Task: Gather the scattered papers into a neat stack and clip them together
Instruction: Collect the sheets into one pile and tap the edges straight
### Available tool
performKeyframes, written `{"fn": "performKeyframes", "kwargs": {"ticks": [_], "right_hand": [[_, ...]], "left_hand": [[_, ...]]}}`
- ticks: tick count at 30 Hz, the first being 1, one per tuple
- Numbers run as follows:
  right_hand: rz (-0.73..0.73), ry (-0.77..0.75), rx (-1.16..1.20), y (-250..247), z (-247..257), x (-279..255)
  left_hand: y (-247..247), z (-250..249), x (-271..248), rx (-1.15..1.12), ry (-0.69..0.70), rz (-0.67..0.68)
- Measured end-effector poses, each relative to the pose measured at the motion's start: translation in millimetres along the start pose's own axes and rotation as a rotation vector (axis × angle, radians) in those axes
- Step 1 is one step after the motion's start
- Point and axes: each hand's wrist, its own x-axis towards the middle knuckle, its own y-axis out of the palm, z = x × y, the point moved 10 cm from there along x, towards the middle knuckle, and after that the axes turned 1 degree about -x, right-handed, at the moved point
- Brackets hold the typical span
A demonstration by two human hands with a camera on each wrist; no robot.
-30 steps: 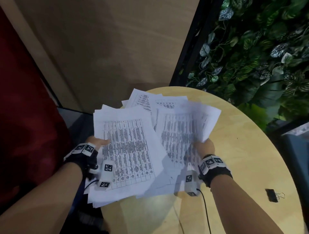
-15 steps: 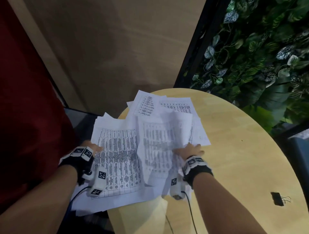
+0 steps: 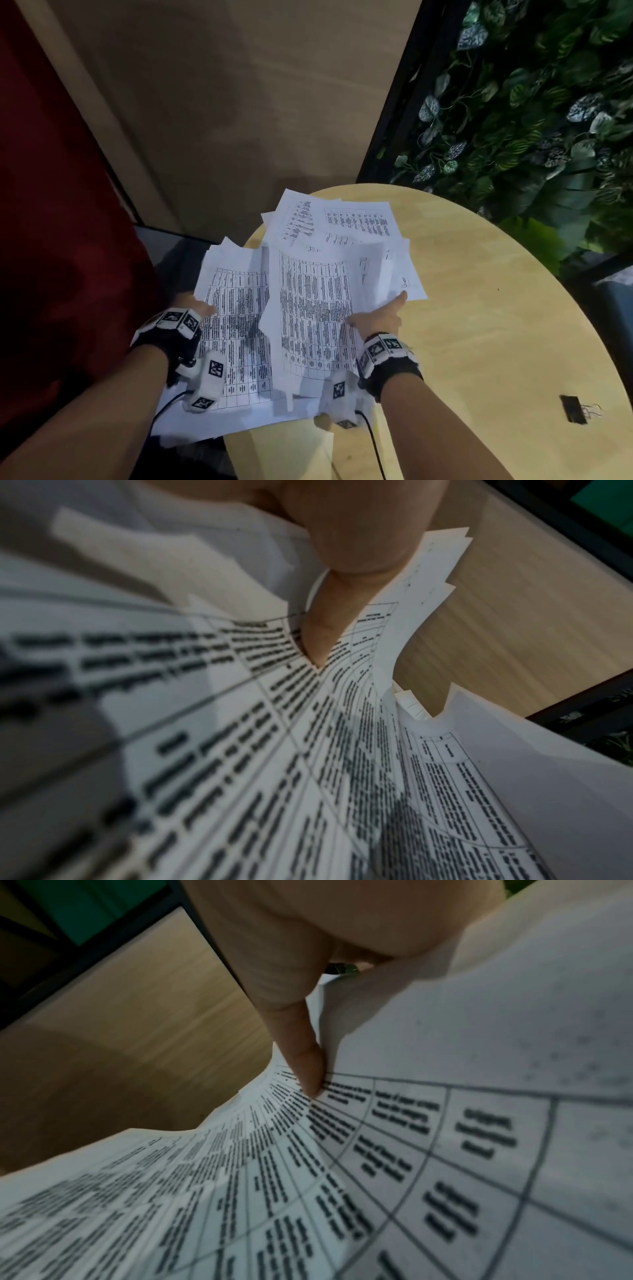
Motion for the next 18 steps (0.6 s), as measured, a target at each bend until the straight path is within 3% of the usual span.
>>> {"fn": "performKeyframes", "kwargs": {"ticks": [4,7,11,14,18], "right_hand": [[0.090,-0.043,0.033,11,4,-13],[0.069,-0.275,-0.039,4,35,-27],[-0.072,-0.551,-0.070,-48,93,-32],[-0.201,-0.534,0.014,-86,123,3],[-0.245,-0.406,-0.139,-94,134,63]], "left_hand": [[0,2,0,-0.058,0.001,0.021],[2,12,2,-0.101,-0.024,0.036],[8,19,6,-0.229,-0.077,0.059],[5,0,8,-0.316,-0.031,0.101],[3,-22,18,-0.291,0.016,0.073]]}}
